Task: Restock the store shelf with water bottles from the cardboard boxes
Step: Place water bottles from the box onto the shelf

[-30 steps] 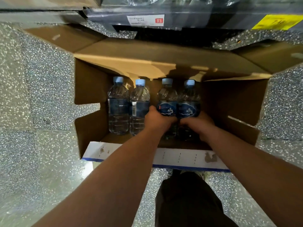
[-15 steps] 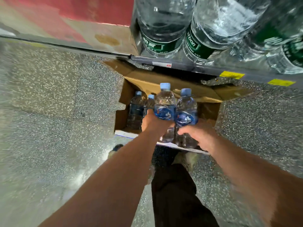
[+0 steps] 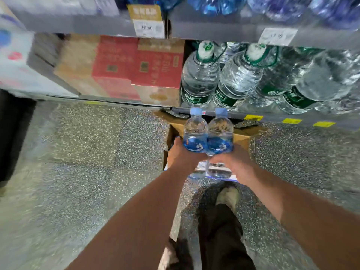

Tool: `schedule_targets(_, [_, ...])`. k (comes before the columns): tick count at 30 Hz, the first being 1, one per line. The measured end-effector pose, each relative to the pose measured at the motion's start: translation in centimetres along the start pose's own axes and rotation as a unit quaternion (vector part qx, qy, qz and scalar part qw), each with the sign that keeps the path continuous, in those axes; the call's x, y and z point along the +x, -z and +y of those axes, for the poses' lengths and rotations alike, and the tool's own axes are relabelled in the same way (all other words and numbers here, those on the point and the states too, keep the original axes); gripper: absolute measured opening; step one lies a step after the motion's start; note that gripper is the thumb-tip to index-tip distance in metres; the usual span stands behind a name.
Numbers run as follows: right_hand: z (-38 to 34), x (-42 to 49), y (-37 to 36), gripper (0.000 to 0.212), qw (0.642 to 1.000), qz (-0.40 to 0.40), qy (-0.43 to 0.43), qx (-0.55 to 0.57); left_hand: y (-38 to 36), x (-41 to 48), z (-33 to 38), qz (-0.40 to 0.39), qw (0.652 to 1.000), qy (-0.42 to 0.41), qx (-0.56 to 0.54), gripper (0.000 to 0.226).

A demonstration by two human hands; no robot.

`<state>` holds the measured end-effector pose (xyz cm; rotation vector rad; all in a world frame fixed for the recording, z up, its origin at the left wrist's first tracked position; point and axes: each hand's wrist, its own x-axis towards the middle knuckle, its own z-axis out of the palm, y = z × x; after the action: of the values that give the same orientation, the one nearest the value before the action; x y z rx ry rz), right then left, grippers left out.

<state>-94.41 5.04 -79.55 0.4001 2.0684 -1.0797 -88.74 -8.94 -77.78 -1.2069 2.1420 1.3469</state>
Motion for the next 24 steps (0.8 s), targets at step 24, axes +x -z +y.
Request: schedule_targets(24, [-29.7, -35.0, 12.5, 0.067, 0.923, 0.115, 0.328, 0.164, 28.3, -28.8, 25.3, 0.171, 0.911, -0.371, -0.059, 0.062])
